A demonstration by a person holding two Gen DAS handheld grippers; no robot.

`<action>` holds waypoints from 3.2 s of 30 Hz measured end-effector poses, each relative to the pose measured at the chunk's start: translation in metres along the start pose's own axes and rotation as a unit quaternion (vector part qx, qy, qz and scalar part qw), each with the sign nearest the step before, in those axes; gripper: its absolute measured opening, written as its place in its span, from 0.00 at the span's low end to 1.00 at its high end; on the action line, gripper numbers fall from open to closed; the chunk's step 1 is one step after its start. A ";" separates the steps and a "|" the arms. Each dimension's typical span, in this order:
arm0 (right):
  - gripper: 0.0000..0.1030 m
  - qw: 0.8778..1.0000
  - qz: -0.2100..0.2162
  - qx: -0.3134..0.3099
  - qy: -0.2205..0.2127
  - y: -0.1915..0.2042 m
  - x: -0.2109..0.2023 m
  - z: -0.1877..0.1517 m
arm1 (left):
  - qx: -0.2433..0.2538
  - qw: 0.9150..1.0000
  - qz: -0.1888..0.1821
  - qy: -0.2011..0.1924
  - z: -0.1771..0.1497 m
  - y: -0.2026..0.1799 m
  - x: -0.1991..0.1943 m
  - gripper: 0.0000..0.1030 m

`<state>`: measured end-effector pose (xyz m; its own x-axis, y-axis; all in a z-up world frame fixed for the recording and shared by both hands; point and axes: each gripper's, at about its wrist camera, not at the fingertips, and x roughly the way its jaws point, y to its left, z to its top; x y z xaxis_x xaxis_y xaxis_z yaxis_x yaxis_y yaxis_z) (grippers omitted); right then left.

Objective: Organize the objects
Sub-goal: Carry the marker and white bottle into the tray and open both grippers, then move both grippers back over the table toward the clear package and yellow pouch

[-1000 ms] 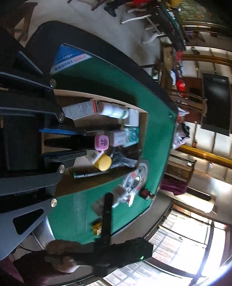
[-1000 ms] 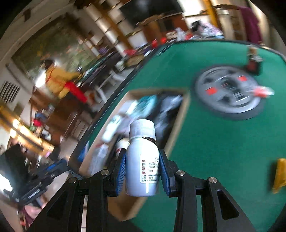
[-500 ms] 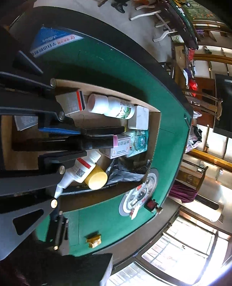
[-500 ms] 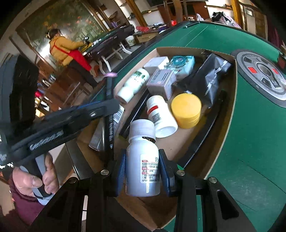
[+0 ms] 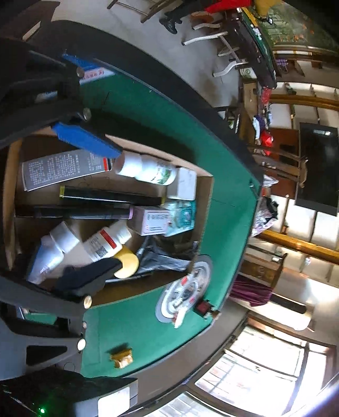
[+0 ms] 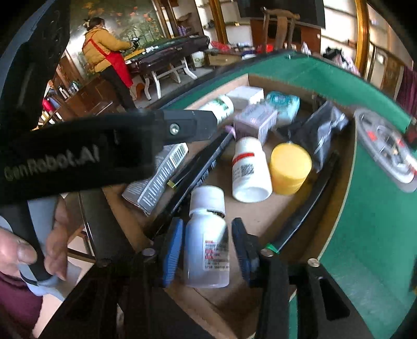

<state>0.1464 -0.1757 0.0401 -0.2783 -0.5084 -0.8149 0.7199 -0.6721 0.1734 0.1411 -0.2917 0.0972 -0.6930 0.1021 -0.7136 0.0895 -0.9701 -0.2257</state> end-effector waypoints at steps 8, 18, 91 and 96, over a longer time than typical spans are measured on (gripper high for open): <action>0.80 0.991 -0.089 -0.033 -0.090 0.007 -0.047 -0.003 | -0.002 0.997 0.037 -0.066 -0.001 -0.006 -0.049 0.87; 0.89 0.975 -0.178 -0.018 -0.130 -0.016 -0.082 -0.006 | 0.000 0.995 0.061 -0.080 -0.005 -0.018 -0.067 0.89; 0.89 0.932 -0.189 0.299 -0.080 -0.358 -0.108 0.039 | 0.037 0.997 -0.061 0.025 -0.027 -0.096 0.005 0.89; 0.89 0.946 -0.167 0.275 -0.051 -0.381 -0.063 0.086 | 0.027 0.998 -0.053 0.039 -0.029 -0.090 0.012 0.89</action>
<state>-0.1653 0.0656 0.0729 -0.5112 -0.2487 -0.8227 0.1502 -0.9683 0.1993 0.1451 -0.1971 0.0898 -0.6391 0.2188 -0.7373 -0.0203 -0.9631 -0.2682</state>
